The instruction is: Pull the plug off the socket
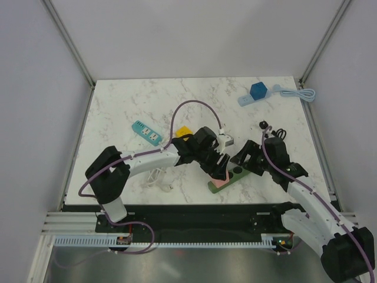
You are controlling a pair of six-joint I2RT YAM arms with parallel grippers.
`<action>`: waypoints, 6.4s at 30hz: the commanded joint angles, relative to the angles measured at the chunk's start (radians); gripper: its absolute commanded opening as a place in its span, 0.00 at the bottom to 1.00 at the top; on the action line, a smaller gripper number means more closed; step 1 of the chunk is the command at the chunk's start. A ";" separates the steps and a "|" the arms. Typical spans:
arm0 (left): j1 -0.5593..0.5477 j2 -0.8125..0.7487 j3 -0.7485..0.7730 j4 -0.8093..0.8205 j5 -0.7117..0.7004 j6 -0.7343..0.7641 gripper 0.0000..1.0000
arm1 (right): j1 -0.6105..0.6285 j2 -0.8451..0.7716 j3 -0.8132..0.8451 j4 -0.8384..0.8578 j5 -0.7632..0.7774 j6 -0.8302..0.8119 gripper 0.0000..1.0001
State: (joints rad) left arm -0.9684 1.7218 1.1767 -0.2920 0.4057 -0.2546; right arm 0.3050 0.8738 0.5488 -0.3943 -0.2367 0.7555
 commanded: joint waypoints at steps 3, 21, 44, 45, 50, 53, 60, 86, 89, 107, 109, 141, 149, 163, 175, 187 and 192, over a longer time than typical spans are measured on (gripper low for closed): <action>0.020 -0.076 0.032 0.099 0.094 -0.054 0.02 | 0.003 -0.130 -0.079 0.008 0.022 0.149 0.84; 0.043 -0.065 0.087 0.103 0.133 -0.117 0.02 | 0.000 -0.325 -0.229 -0.036 0.031 0.294 0.86; 0.043 -0.013 0.093 0.178 0.179 -0.184 0.02 | 0.003 -0.220 -0.378 0.319 0.017 0.347 0.65; 0.043 -0.008 0.097 0.180 0.174 -0.198 0.02 | 0.005 -0.213 -0.380 0.319 0.023 0.344 0.62; 0.046 0.047 0.129 0.192 0.183 -0.241 0.02 | 0.003 -0.168 -0.369 0.319 0.051 0.292 0.49; 0.050 0.056 0.138 0.200 0.202 -0.250 0.02 | 0.006 -0.148 -0.343 0.301 0.057 0.256 0.43; 0.102 0.042 0.133 0.188 0.235 -0.233 0.02 | 0.008 -0.131 -0.294 0.175 0.143 0.157 0.00; 0.206 -0.060 0.049 0.087 0.057 -0.278 0.02 | 0.006 -0.116 -0.216 0.066 0.280 0.015 0.00; 0.182 -0.096 0.075 0.024 -0.059 -0.206 0.02 | 0.006 -0.119 -0.213 0.057 0.281 0.005 0.00; 0.198 -0.308 -0.182 0.322 0.036 -0.223 0.02 | 0.005 -0.130 -0.236 0.046 0.272 0.071 0.00; 0.194 -0.291 -0.158 0.310 0.060 -0.180 0.02 | 0.005 -0.108 -0.234 0.045 0.272 0.077 0.00; 0.083 -0.120 0.213 -0.024 0.236 0.034 0.02 | 0.028 0.027 -0.196 0.051 0.230 0.041 0.00; 0.257 -0.274 0.093 0.028 0.255 -0.014 0.02 | 0.028 -0.007 -0.201 -0.029 0.366 0.051 0.00; 0.261 -0.295 0.101 -0.097 0.090 0.107 0.02 | 0.026 -0.142 -0.185 -0.006 0.293 0.056 0.00; 0.364 -0.226 -0.014 -0.177 -0.007 -0.077 0.02 | 0.008 -0.058 -0.129 0.077 0.240 0.099 0.00; 0.413 -0.004 0.044 -0.180 0.053 -0.032 0.14 | -0.041 -0.070 -0.135 0.078 0.214 0.134 0.00; 0.422 0.005 0.047 -0.183 0.050 -0.028 0.40 | -0.115 -0.013 -0.148 0.077 0.197 0.146 0.00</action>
State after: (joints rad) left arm -0.5552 1.7252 1.1694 -0.4858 0.4473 -0.3000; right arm 0.2260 0.8440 0.3931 -0.3553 -0.0334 0.8749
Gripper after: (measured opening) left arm 0.676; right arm 0.437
